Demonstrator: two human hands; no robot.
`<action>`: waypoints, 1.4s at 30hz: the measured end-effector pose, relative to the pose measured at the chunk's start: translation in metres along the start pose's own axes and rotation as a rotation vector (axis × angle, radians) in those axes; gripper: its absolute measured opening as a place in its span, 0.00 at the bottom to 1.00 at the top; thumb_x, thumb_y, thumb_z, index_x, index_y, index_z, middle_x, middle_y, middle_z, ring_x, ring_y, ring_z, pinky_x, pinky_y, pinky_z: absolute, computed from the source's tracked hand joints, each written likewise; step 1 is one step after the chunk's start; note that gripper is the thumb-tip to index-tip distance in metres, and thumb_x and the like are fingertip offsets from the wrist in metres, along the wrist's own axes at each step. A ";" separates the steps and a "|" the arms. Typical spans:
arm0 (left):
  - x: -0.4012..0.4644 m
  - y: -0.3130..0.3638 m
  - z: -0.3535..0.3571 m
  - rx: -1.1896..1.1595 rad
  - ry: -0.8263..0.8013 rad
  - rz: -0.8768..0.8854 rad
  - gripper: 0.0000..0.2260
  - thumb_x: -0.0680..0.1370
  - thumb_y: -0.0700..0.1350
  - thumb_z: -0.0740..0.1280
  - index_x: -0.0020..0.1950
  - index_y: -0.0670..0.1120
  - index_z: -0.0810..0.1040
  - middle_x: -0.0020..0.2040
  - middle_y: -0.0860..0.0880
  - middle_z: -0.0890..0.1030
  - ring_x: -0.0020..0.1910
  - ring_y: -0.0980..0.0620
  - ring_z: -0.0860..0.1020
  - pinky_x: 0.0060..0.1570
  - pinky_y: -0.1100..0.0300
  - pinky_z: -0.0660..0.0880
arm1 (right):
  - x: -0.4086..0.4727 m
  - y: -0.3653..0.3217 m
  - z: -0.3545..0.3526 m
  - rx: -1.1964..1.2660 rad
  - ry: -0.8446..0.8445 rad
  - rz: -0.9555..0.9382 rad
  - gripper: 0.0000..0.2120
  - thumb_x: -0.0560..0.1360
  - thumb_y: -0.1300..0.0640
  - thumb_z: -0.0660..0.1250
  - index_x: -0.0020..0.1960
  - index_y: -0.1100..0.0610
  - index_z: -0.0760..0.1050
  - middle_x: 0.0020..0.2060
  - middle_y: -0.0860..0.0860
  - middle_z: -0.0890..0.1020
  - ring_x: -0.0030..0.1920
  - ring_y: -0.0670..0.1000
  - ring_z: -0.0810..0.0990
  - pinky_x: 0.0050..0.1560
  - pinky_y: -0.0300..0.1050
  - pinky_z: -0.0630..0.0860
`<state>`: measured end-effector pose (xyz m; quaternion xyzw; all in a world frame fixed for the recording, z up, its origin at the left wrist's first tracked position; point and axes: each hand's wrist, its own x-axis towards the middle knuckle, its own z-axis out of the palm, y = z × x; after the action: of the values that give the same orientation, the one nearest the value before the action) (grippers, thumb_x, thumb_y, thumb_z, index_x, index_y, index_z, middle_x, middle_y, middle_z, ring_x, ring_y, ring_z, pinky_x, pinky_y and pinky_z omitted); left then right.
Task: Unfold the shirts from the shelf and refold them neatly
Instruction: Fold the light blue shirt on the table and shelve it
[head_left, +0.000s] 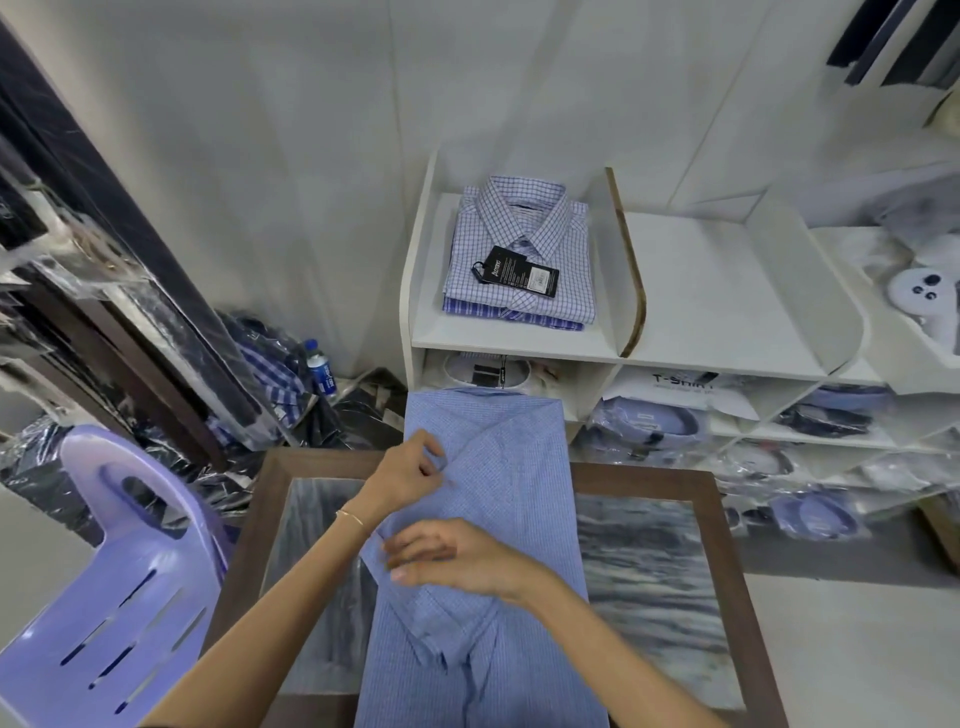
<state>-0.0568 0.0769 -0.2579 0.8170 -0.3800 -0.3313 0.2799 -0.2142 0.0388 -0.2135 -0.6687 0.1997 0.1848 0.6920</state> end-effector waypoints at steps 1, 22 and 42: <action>-0.001 -0.005 0.001 -0.024 0.061 -0.002 0.04 0.76 0.37 0.68 0.49 0.41 0.76 0.36 0.54 0.75 0.33 0.55 0.72 0.36 0.67 0.68 | 0.000 0.002 -0.003 0.010 0.075 -0.006 0.12 0.76 0.54 0.69 0.59 0.54 0.78 0.54 0.53 0.83 0.52 0.45 0.81 0.56 0.37 0.75; -0.104 0.076 0.062 0.123 -0.353 0.223 0.21 0.72 0.66 0.66 0.47 0.49 0.77 0.37 0.54 0.80 0.36 0.59 0.77 0.41 0.60 0.75 | -0.016 0.041 -0.084 0.394 0.573 0.136 0.09 0.75 0.56 0.70 0.47 0.63 0.79 0.41 0.58 0.84 0.39 0.52 0.83 0.35 0.42 0.79; -0.100 0.003 0.083 0.412 0.288 0.390 0.23 0.76 0.63 0.61 0.65 0.50 0.71 0.63 0.51 0.72 0.61 0.51 0.71 0.57 0.59 0.67 | 0.016 0.035 -0.092 -0.422 0.858 0.002 0.07 0.72 0.61 0.70 0.39 0.52 0.75 0.32 0.46 0.79 0.36 0.48 0.79 0.39 0.47 0.79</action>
<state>-0.1700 0.1390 -0.2743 0.8067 -0.5451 -0.0685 0.2175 -0.2215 -0.0524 -0.2541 -0.8102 0.4262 -0.0709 0.3960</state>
